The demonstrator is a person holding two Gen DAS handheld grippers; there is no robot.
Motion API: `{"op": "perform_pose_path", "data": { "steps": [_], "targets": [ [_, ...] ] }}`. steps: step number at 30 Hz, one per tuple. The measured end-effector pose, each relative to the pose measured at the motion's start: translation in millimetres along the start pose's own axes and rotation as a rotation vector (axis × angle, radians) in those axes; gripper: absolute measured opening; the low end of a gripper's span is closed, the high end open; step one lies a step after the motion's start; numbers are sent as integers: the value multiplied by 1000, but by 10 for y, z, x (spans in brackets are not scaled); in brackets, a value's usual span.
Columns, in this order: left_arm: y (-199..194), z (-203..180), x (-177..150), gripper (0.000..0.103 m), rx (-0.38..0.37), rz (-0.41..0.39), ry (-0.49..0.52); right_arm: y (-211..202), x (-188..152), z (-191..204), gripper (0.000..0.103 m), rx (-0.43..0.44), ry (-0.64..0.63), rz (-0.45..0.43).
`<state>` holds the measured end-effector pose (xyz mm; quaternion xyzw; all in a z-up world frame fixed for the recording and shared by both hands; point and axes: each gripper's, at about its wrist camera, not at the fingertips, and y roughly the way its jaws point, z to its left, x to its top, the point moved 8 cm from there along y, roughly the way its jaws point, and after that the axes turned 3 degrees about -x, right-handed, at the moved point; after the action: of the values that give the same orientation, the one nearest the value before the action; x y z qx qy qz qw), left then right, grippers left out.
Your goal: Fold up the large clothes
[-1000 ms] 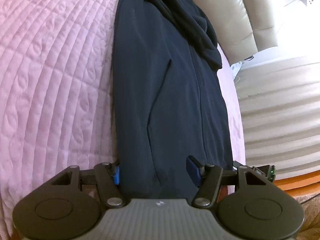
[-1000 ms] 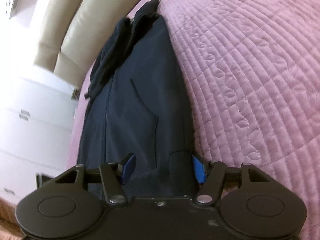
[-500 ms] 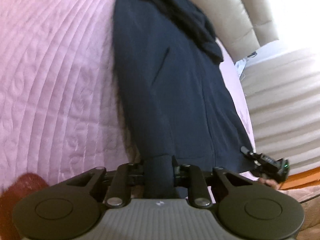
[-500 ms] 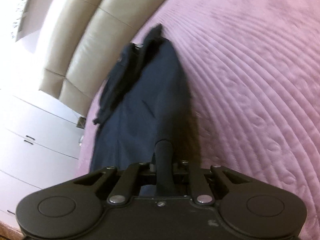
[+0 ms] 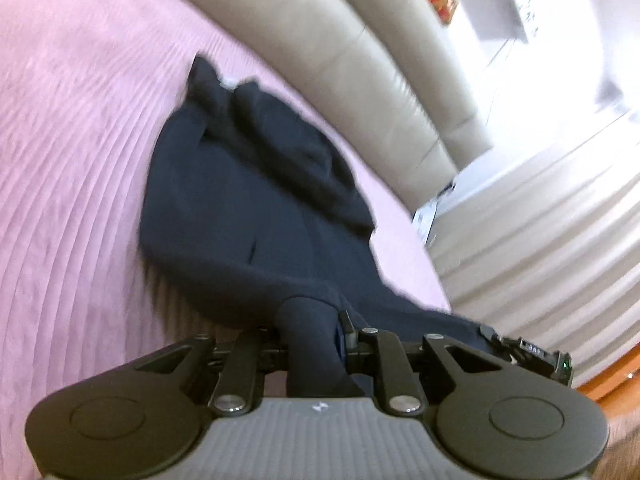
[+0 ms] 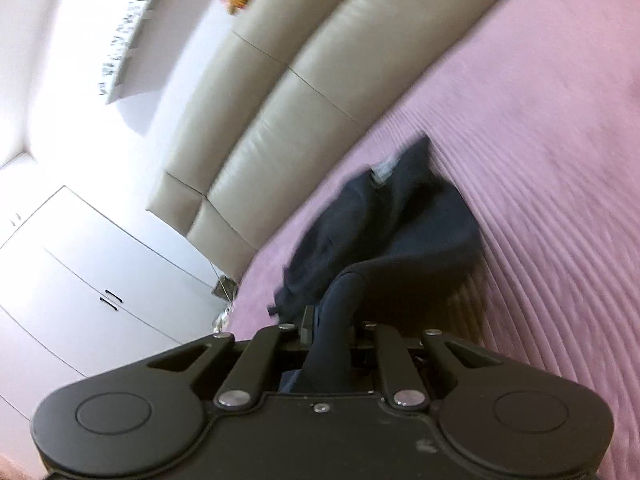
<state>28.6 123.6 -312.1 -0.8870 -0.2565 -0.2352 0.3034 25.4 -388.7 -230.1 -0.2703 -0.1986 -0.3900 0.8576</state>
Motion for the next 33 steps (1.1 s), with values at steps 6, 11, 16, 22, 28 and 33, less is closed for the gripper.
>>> {"op": "perform_pose_path", "data": {
  "steps": [6, 11, 16, 22, 28, 33],
  "targets": [
    [23, -315, 707, 19, -57, -162, 30, 348, 590, 292, 13, 33, -36, -82],
    [220, -496, 1261, 19, -54, -278, 75, 804, 1039, 485, 13, 33, -125, -114],
    [482, -460, 1764, 19, -37, -389, 21, 1389, 1423, 565, 13, 29, -163, -117],
    [888, -269, 2425, 19, -20, -449, -1, 2096, 1830, 560, 13, 4, -156, -119],
    [1334, -28, 2937, 19, 30, -449, 30, 2737, 2118, 376, 13, -64, -152, -110],
    [1769, 269, 3205, 20, 89, -396, 73, 3187, 2242, 116, 13, -146, -123, -80]
  ]
}}
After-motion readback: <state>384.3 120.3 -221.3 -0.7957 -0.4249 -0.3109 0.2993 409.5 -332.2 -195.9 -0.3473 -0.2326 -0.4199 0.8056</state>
